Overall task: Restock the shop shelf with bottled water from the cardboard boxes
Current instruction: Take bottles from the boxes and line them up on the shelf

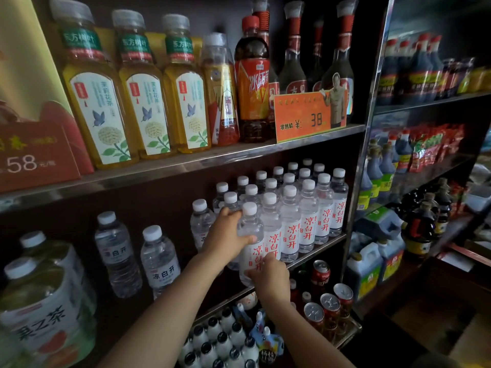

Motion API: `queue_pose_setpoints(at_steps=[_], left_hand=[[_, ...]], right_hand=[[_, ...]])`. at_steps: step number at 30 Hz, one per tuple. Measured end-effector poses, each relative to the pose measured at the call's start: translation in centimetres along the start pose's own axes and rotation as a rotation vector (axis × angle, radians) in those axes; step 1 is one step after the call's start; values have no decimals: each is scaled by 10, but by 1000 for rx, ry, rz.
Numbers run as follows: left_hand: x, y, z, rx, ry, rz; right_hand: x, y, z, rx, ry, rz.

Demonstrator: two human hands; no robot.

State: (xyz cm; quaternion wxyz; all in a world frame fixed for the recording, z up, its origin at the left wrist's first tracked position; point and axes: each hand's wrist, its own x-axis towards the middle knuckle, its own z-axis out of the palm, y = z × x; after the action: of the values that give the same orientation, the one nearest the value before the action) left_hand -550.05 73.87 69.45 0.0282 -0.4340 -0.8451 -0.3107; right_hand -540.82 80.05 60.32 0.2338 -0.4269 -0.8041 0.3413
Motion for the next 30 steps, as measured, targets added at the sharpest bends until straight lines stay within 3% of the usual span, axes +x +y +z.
queue_pose_setpoints(at_steps=[13,22,26,30], left_hand=[[-4,1,4,69,99,-29],[-22,21,10,-97,125,-194],[-52,50,9,-175,374,-181],[-79,85,27,-131,549,70]], right_hand=[[10,0,-4,21,-98,24],[-1,38,-80,45,-82,8],[-20,69,-136,9,21,27],[-54,115,-198,18,112,113]])
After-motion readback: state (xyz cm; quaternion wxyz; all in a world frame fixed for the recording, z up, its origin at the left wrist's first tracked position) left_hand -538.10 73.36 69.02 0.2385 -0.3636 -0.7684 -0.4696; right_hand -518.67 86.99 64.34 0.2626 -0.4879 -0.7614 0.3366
